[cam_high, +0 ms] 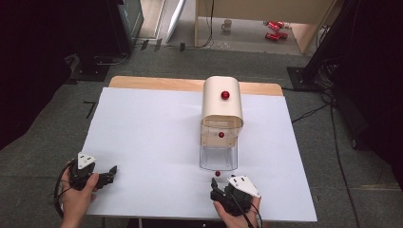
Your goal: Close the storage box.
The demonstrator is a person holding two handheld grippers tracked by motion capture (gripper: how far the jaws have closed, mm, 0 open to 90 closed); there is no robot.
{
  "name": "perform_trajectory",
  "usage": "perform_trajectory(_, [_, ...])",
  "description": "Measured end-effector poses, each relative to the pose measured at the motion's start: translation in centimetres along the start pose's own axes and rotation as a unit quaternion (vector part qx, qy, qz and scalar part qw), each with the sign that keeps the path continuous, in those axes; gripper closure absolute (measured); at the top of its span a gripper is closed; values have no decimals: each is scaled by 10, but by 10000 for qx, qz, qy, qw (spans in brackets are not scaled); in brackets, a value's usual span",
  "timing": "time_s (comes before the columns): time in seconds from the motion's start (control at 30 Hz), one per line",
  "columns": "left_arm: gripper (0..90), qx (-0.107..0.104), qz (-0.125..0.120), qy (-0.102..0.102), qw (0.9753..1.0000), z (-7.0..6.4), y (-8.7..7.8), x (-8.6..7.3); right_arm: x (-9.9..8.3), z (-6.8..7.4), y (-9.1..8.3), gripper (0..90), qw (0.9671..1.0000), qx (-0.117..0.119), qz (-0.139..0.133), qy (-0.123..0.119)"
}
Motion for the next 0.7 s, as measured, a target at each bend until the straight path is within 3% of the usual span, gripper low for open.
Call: perform_trajectory(0.7, [56, 1, -3, 0, 10000, 0, 0, 0, -11, -1, 15, 611, 9999, 77, 96, 89])
Point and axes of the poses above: each handheld gripper's, and its own axes: y roughly forward along the jaws, x roughly out of its top, z roughly to its left, the point moved 8 cm from there along y, roughly forward along the jaws, and after that the axes turned 13 degrees about -z, right-handed, at the moved point
